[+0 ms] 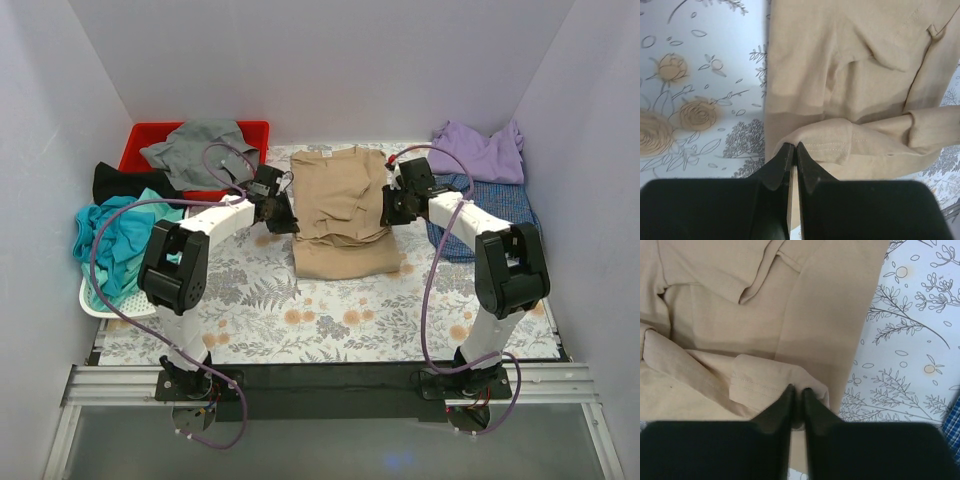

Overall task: Fold and stack the t-shirts
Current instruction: Fold the tshirt

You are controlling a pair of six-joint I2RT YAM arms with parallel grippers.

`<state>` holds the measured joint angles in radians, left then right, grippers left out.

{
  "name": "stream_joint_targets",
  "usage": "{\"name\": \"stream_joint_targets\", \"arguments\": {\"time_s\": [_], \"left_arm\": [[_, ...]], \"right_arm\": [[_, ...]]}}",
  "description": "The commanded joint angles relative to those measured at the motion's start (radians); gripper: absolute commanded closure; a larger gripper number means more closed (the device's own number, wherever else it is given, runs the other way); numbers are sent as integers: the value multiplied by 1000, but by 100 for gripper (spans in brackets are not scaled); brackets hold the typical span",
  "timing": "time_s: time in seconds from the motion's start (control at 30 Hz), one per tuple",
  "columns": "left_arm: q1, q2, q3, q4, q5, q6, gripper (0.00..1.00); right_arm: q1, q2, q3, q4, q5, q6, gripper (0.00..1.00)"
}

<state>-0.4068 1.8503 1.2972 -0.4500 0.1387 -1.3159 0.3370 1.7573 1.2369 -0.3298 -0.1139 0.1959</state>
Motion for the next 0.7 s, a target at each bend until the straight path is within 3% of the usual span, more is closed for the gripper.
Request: {"name": "stream_joint_targets", "arguments": {"time_s": [0.0, 0.07, 0.1, 0.3, 0.43, 0.67], "left_arm": [[2, 42, 50, 39, 42, 30, 98], [5, 59, 62, 46, 45, 32, 90], [5, 67, 65, 51, 42, 35, 83], [17, 61, 143, 42, -54, 86, 75], [20, 27, 191, 4, -76, 104, 75], [19, -46, 163, -12, 88, 97, 75]], "right_arm": [[-10, 43, 62, 32, -23, -36, 73], [-10, 57, 68, 46, 6, -58, 53], [-13, 64, 73, 54, 20, -68, 48], [-18, -1, 94, 118, 36, -116, 42], [-15, -5, 105, 80, -90, -112, 41], [25, -47, 16, 29, -205, -85, 42]]}}
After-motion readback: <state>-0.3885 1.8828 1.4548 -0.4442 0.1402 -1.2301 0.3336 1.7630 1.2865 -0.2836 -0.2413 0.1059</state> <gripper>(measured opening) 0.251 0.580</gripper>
